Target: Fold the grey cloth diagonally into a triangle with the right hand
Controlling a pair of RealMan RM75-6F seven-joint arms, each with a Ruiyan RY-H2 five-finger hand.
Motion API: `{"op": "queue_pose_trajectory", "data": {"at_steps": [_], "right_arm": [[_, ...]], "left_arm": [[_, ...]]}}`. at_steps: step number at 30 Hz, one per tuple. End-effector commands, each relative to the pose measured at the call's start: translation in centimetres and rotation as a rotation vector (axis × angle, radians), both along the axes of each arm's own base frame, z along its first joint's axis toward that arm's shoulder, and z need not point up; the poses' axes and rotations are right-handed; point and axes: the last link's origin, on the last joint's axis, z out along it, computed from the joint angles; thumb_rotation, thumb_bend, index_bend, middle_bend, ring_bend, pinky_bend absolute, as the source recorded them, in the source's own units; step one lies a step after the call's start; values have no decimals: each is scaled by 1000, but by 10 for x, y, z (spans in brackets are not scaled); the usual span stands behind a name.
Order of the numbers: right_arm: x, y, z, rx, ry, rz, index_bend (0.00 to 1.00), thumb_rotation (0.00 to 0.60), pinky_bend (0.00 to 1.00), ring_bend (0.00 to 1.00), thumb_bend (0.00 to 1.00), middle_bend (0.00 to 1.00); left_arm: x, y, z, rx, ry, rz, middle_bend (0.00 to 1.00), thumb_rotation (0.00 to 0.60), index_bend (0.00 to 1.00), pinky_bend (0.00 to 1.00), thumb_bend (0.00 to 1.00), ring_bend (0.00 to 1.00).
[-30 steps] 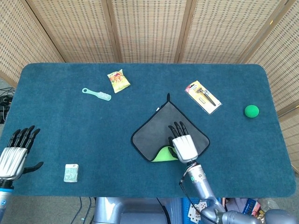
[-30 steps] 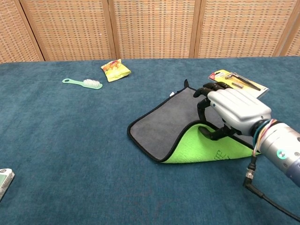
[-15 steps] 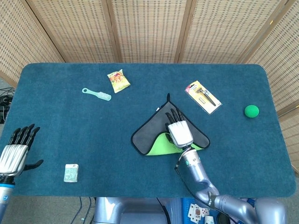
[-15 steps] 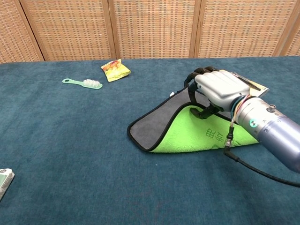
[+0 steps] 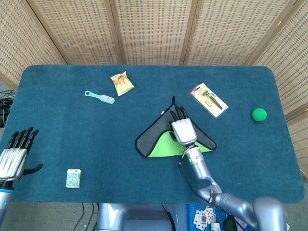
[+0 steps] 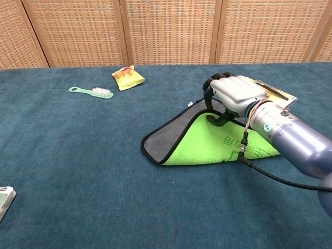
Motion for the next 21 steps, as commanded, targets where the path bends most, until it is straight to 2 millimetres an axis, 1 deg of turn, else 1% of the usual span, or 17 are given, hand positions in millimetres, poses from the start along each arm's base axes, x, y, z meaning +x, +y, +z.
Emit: {"op": "queue_pose_trajectory", "data": {"at_steps": [1, 5, 13, 21], "right_arm": [[2, -3, -3, 5, -1, 0, 623, 600, 0, 0, 556, 193], [4, -9, -4, 0, 13, 1, 629, 600, 0, 0, 556, 197], [2, -36, 3, -36, 42, -19, 629, 600, 0, 0, 556, 200], [-3, -48, 5, -41, 52, -41, 630, 600, 0, 0, 556, 204]], "left_arm": [[0, 0, 0, 0, -1, 2, 0, 600, 0, 0, 169, 0], [-1, 1, 0, 0, -1, 6, 0, 600, 0, 0, 169, 0], [-4, 5, -1, -7, 1, 22, 0, 600, 0, 0, 169, 0], [-3, 6, -3, -10, 2, 20, 0, 600, 0, 0, 169, 0]]}}
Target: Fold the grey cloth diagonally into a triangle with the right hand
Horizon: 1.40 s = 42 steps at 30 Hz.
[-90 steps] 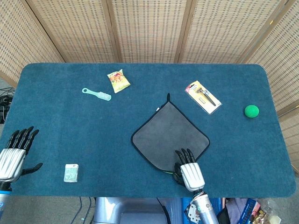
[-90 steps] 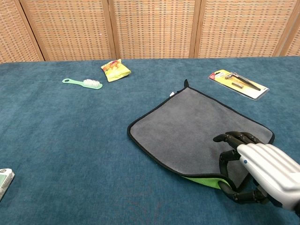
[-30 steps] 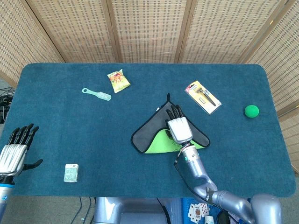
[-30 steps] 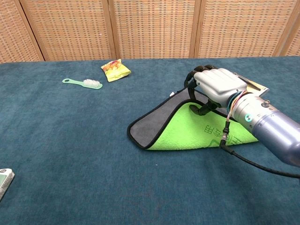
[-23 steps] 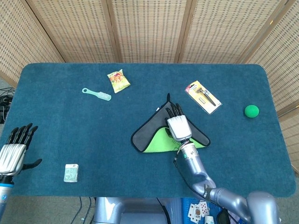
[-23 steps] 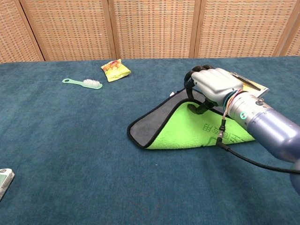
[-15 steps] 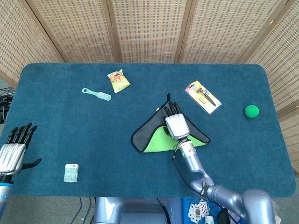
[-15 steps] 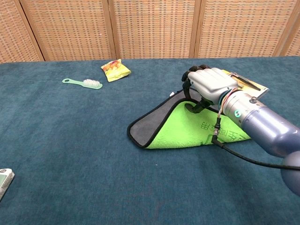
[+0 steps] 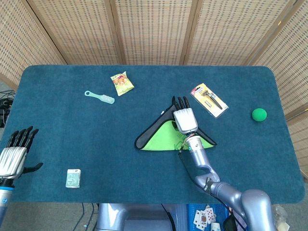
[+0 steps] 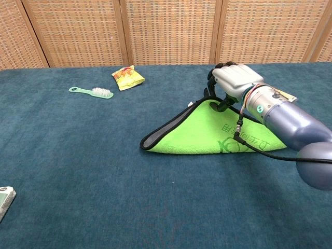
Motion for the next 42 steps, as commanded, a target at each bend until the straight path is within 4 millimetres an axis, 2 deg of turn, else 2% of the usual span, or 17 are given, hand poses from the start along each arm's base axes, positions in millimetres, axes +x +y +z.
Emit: {"op": "queue_pose_trajectory", "data": {"at_steps": [1, 25, 42], "right_arm": [[-1, -4, -2, 5, 6, -7, 631, 600, 0, 0, 556, 204], [7, -32, -3, 2, 50, -30, 633, 600, 0, 0, 556, 208], [6, -45, 1, -3, 71, -48, 633, 600, 0, 0, 556, 209]], "left_arm": [[0, 0, 0, -3, 1, 1, 0, 600, 0, 0, 169, 0], [-2, 3, 1, -2, -1, 16, 0, 600, 0, 0, 170, 0], [-2, 3, 0, -8, 0, 14, 0, 600, 0, 0, 171, 0]]}}
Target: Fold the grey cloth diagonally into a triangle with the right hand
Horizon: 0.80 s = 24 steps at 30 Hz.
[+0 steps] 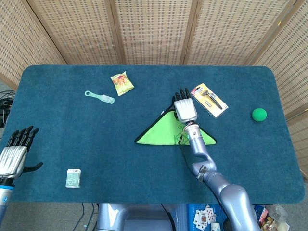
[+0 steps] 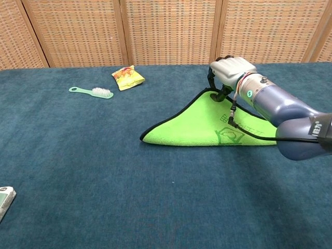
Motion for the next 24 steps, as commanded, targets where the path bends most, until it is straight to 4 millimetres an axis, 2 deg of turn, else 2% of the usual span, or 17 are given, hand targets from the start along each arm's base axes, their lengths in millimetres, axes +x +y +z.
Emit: {"op": "queue_pose_trajectory", "data": {"at_steps": [1, 24], "right_arm": [[1, -1, 0, 3, 4, -2, 634, 600, 0, 0, 556, 209], [2, -9, 0, 15, 24, -19, 638, 600, 0, 0, 556, 213]], "left_arm": [[0, 0, 0, 0, 1, 1, 0, 600, 0, 0, 171, 0], [0, 1, -1, -3, 4, 6, 0, 600, 0, 0, 171, 0]]}}
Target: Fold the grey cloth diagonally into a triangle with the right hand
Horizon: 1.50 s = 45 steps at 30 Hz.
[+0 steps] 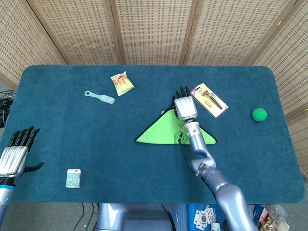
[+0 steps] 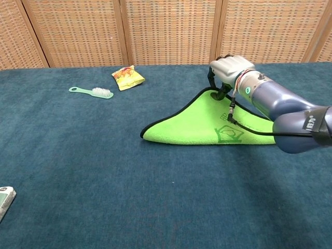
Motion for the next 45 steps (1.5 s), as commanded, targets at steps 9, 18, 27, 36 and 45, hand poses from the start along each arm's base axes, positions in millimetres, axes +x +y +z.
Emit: {"op": "queue_pose_trajectory", "data": {"at_steps": [9, 18, 27, 36, 45], "right_arm": [[0, -3, 0, 8, 8, -18, 638, 600, 0, 0, 556, 213], [2, -6, 1, 6, 13, -16, 638, 600, 0, 0, 556, 214], [-2, -6, 1, 10, 20, -25, 638, 600, 0, 0, 556, 205], [-3, -4, -1, 21, 6, -29, 367, 600, 0, 0, 497, 18], [-6, -3, 2, 5, -8, -37, 72, 600, 0, 0, 214, 0]], "left_arm": [[-1, 1, 0, -2, 0, 4, 0, 600, 0, 0, 171, 0], [-1, 1, -1, -9, 4, 9, 0, 600, 0, 0, 172, 0], [0, 1, -1, -11, 0, 6, 0, 600, 0, 0, 172, 0], [1, 0, -2, -14, -1, 3, 0, 600, 0, 0, 172, 0], [2, 0, -2, -18, -2, -3, 0, 600, 0, 0, 171, 0]]}}
